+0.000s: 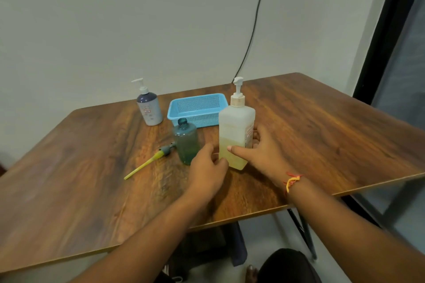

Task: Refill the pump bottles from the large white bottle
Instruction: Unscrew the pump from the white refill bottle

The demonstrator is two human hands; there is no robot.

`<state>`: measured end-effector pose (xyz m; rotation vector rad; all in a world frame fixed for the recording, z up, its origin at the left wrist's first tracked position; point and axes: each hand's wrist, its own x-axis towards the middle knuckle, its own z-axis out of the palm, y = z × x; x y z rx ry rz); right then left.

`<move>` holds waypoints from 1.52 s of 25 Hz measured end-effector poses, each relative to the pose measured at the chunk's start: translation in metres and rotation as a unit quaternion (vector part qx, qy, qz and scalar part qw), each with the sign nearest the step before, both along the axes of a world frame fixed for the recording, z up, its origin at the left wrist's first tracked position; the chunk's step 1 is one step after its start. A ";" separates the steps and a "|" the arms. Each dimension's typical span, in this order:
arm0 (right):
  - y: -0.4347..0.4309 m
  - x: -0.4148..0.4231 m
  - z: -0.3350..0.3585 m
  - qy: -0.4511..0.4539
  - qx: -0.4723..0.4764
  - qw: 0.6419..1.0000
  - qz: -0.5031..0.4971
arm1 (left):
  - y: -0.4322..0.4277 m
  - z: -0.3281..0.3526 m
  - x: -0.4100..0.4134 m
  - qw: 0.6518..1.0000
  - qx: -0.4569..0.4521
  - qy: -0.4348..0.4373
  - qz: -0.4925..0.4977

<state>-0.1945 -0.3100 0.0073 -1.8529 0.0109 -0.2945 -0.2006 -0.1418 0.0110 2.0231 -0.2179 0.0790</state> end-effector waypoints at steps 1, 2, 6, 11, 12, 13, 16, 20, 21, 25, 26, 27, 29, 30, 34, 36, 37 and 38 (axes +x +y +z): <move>0.007 0.000 -0.003 -0.005 -0.002 1.000 -0.001 | 0.008 -0.002 -0.002 1.000 0.000 -0.003 -0.002; 0.014 -0.001 -0.004 -0.008 -0.010 1.000 -0.006 | 0.017 -0.003 -0.003 1.000 0.002 -0.005 -0.005; 0.037 -0.008 -0.004 -0.027 -0.076 0.996 -0.043 | 0.038 -0.009 -0.003 1.000 -0.005 -0.005 -0.019; 0.048 -0.008 -0.007 -0.038 -0.099 0.992 -0.067 | 0.041 0.009 0.000 0.996 -0.052 -0.072 0.009; 0.050 -0.008 -0.007 -0.035 -0.095 0.993 -0.061 | 0.040 0.016 0.001 0.993 -0.062 -0.097 0.025; 0.050 -0.007 -0.008 -0.035 -0.091 0.994 -0.053 | 0.038 0.024 0.002 0.989 -0.068 -0.124 0.037; 0.050 -0.008 -0.008 -0.042 -0.093 0.995 -0.021 | 0.029 0.046 0.009 0.985 -0.074 -0.151 0.041; 0.040 -0.003 -0.006 -0.028 -0.048 0.998 0.037 | 0.022 0.058 0.022 0.987 -0.075 -0.137 -0.018; 0.037 -0.002 -0.004 -0.029 -0.035 0.998 0.051 | 0.021 0.059 0.023 0.987 -0.080 -0.134 -0.026; 0.033 0.004 0.010 -0.062 0.023 0.994 0.082 | 0.020 0.068 0.025 0.990 -0.083 -0.101 -0.057; 0.033 0.006 0.014 -0.070 0.025 0.993 0.087 | 0.020 0.070 0.026 0.990 -0.081 -0.091 -0.070; 0.033 0.008 0.017 -0.075 0.020 0.993 0.090 | 0.019 0.072 0.027 0.991 -0.078 -0.080 -0.079; 0.034 0.011 0.019 -0.083 0.011 0.993 0.087 | 0.018 0.074 0.030 0.991 -0.080 -0.066 -0.080; 0.034 0.012 0.019 -0.087 0.009 0.993 0.081 | 0.017 0.074 0.031 0.991 -0.089 -0.060 -0.074; 0.037 0.013 0.015 -0.092 0.017 0.994 0.048 | 0.011 0.069 0.031 0.988 -0.137 -0.044 -0.046; 0.039 0.014 0.014 -0.095 0.008 0.995 0.038 | 0.009 0.067 0.030 0.987 -0.146 -0.045 -0.040; 0.040 0.013 0.015 -0.095 0.005 0.995 0.032 | 0.008 0.067 0.029 0.987 -0.148 -0.048 -0.036; 0.040 0.012 0.016 -0.096 0.003 0.995 0.025 | 0.008 0.065 0.029 0.987 -0.146 -0.052 -0.030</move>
